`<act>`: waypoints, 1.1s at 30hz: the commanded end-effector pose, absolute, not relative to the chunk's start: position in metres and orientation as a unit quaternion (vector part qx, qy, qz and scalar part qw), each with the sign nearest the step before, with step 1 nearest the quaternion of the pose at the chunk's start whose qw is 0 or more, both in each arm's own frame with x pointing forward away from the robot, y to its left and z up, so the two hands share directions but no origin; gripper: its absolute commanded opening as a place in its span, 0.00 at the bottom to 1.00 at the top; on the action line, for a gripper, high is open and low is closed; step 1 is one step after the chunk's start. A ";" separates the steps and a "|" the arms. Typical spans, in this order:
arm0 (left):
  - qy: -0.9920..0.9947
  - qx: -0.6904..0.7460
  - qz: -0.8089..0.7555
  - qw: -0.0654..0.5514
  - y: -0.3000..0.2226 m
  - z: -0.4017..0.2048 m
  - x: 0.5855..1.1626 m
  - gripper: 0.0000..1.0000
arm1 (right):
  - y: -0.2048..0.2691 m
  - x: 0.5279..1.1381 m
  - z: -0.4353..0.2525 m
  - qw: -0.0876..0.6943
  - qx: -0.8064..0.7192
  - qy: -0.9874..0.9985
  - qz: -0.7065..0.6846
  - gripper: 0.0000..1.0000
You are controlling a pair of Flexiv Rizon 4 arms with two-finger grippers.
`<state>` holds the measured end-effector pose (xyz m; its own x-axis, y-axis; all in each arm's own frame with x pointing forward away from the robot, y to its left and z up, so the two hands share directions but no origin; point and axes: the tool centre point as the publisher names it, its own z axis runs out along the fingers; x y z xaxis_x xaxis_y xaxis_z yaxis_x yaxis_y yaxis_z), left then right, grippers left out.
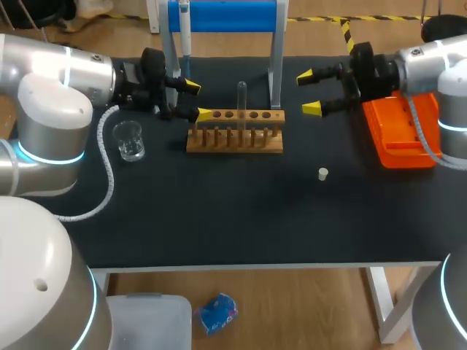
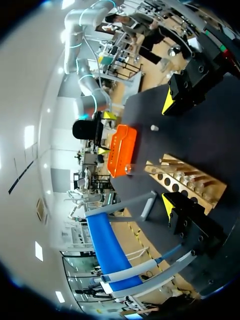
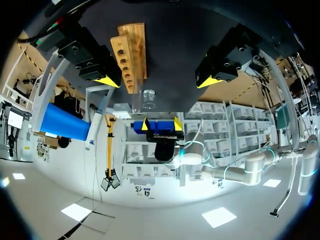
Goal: Invert the test tube, pick up the pipette, mount the tip to pipette, aspirate from beaker and dispense into the tube, eject the tip, return the pipette, and cap with the stopper.
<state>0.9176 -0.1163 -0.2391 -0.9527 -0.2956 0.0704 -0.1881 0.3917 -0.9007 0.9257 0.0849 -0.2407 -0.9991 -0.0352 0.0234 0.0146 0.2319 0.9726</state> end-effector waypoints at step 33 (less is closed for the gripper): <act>0.840 -0.124 -0.525 0.048 -0.147 -0.262 0.931 1.00 | 0.192 0.976 -0.285 0.039 0.067 -0.722 -0.688 1.00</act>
